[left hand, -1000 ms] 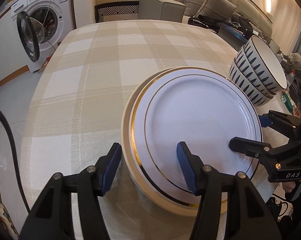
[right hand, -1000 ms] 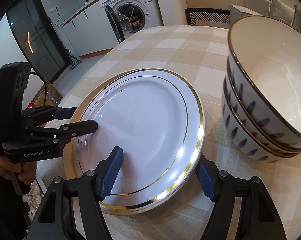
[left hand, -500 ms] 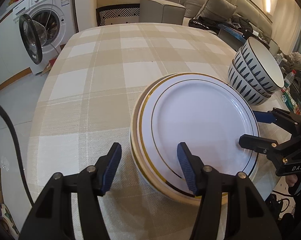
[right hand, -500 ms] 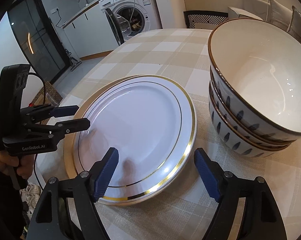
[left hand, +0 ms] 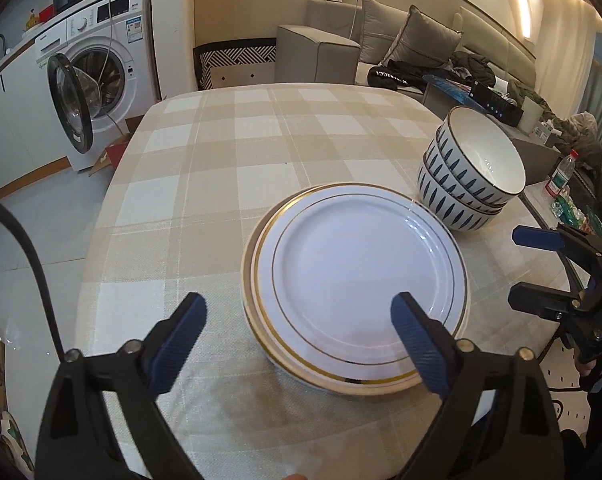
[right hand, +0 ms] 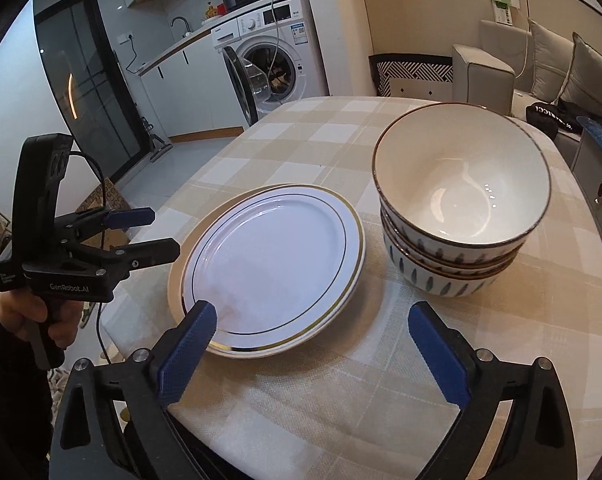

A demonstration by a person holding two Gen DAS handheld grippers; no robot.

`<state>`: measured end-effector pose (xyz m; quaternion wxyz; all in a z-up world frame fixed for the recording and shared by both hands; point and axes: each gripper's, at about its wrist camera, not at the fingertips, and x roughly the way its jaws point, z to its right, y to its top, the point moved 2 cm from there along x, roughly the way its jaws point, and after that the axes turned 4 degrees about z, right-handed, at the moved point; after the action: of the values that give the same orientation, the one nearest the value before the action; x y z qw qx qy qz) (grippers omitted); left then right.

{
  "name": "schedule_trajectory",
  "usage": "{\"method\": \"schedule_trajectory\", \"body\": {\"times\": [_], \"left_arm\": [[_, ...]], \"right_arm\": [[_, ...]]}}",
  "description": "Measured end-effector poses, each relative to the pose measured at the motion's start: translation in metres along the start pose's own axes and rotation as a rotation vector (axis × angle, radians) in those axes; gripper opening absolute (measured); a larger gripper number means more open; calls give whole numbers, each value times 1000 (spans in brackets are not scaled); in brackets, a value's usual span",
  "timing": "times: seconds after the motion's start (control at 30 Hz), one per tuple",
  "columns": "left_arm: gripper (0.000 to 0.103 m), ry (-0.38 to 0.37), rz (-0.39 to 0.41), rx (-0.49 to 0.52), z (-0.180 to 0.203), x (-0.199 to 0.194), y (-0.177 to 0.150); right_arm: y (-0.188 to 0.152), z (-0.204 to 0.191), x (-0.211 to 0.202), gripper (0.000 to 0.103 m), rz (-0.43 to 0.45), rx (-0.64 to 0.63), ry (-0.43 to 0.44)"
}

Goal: Organize plates and bowls
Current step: 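Move the right tool to the blue-patterned bowl stack while the left tool approaches its other side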

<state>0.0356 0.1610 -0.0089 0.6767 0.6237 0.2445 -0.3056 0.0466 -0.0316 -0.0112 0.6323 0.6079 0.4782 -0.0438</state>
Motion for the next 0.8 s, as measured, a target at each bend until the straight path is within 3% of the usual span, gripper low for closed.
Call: {"method": "schedule_trajectory", "body": {"times": [0.3,0.5,0.8], "left_arm": [[103,-59,36,34,40,1,23],[103,-78,25,72,65,21,37],[103,-79,40,80,82,44,51]], "right_arm": [[2,44,-60,102,132,67,-63],[-3,86,-69,102,119,101,-125],[-11,122,-43,102,69,80,-139]]}}
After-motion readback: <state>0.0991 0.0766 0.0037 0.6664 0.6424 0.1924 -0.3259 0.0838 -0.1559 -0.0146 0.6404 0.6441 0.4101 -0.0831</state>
